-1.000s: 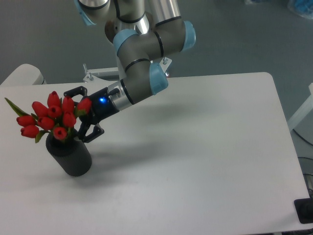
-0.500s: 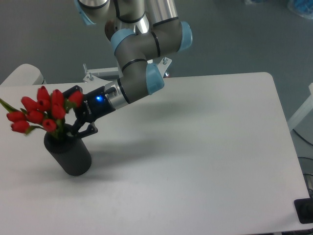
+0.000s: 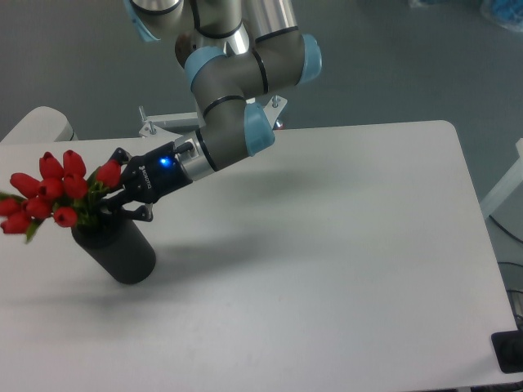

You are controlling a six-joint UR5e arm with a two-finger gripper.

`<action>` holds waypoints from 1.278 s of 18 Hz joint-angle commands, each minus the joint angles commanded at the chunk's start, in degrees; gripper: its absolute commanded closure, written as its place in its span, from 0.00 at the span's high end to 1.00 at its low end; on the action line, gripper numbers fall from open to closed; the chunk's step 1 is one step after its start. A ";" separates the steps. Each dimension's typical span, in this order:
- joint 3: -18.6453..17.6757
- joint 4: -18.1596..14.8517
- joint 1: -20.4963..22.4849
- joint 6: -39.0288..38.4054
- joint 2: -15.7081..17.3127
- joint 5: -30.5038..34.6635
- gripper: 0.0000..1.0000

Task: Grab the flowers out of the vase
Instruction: 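Lift the gripped tulips straight up out of the black vase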

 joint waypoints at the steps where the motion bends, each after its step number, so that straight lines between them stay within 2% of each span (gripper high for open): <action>1: 0.00 0.00 0.00 0.00 0.09 0.00 0.17; 7: 0.00 -0.09 1.14 -1.31 1.40 -1.31 0.17; 11: 0.53 0.00 2.72 -5.44 3.07 -2.37 0.18; 17: 0.53 -0.09 5.80 -12.64 7.29 -4.13 0.18; 23: 0.00 -0.26 5.80 -19.33 10.81 -5.10 0.18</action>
